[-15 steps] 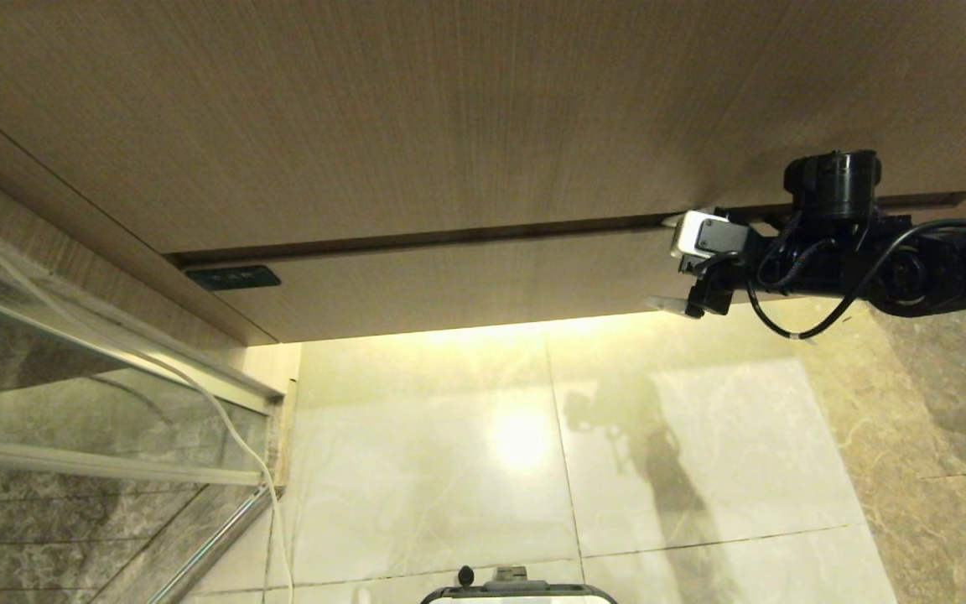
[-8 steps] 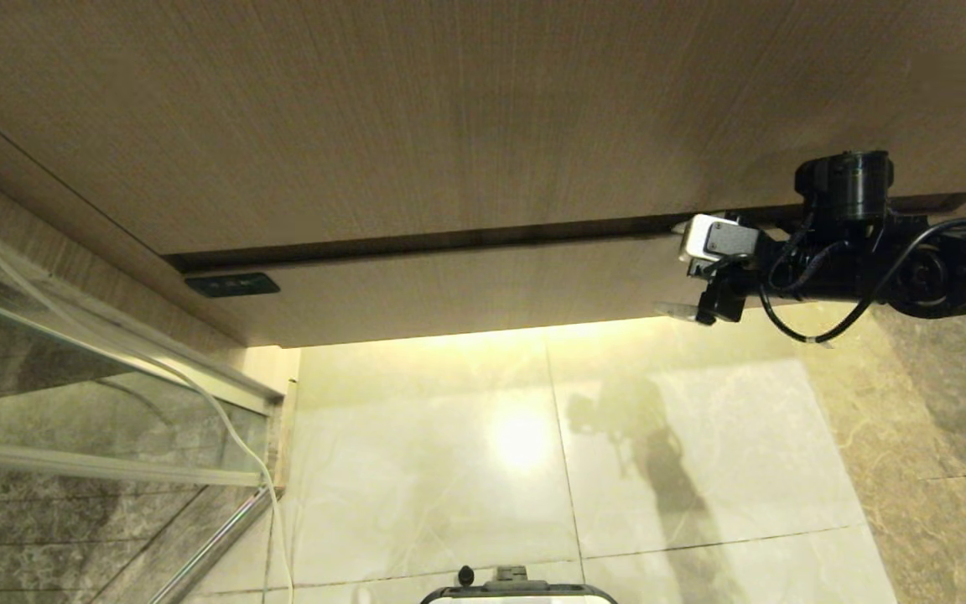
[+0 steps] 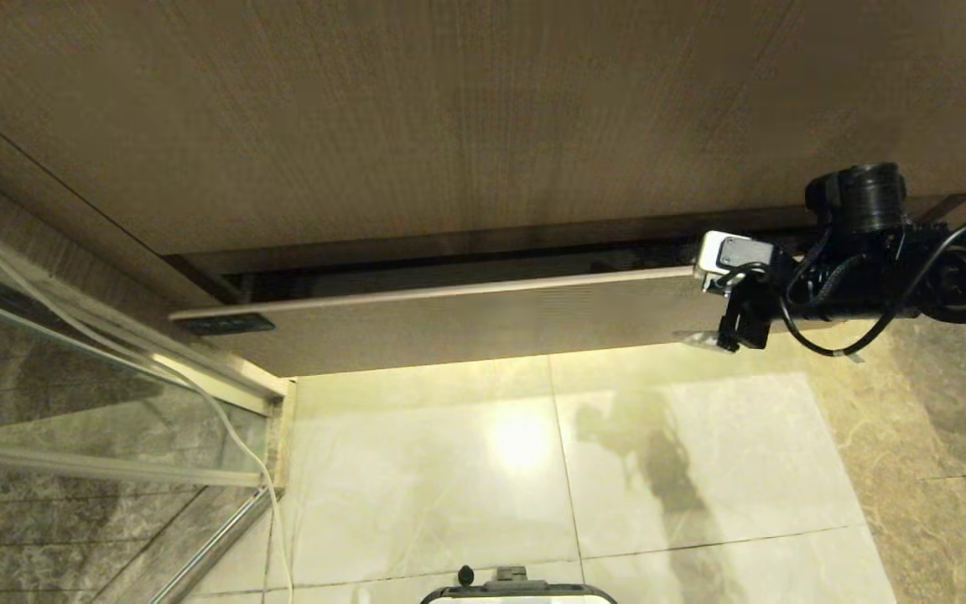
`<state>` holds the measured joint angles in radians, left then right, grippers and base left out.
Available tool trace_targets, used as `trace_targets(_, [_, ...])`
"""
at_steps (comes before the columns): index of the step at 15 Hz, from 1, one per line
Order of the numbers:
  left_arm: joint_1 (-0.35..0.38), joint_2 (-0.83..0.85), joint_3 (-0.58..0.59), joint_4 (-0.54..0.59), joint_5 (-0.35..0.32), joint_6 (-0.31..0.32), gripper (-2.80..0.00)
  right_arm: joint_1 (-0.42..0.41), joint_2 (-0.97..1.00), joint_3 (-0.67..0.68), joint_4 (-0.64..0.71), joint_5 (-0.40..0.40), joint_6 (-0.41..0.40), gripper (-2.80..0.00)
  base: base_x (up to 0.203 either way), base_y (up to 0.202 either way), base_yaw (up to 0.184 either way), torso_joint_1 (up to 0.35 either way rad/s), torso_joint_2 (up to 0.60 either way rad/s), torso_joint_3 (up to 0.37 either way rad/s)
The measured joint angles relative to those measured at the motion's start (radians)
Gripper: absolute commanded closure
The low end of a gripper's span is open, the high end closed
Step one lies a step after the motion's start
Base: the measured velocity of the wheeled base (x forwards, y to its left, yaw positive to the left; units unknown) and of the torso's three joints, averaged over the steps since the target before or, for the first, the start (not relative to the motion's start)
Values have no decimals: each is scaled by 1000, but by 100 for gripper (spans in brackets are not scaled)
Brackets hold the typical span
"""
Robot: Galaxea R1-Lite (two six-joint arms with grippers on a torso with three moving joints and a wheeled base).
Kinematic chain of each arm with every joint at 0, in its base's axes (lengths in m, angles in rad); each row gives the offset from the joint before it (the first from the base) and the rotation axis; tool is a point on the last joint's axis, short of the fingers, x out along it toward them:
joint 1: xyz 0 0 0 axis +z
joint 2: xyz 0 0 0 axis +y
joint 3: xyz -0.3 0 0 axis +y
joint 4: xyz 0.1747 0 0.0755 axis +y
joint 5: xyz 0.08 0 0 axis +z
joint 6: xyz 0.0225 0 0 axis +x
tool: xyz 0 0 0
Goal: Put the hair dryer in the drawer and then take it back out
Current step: Pull open the drawer
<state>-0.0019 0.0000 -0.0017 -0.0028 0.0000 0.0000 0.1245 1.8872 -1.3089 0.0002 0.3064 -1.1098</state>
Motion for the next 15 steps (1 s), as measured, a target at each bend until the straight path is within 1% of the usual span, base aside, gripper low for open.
trace_targets(3, [0,0,0,0,0,0,0,2,-14,21,10,-2,5,-280,0,0,0,0,0,0])
trace_targets(4, [0,0,0,0,0,0,0,3,-22,32,31,4,13,-280,0,0,0,0,0,0])
trace_targets(7, [0,0,0,0,0,0,0,2,-49,65,152,6,24,-280,0,0,0,0,0,0])
trace_targets(10, [0,0,0,0,0,0,0,-17,-96,109,225,7,29,-280,0,0,0,0,0,0])
trace_targets(12, [0,0,0,0,0,0,0,-41,-145,168,347,13,33,-280,0,0,0,0,0,0])
trace_targets(14, [0,0,0,1,0,0,0,-66,-208,221,434,19,68,-280,0,0,0,0,0,0])
trace_targets(15, [0,0,0,0,0,0,0,-72,-240,243,465,22,105,-280,0,0,0,0,0,0])
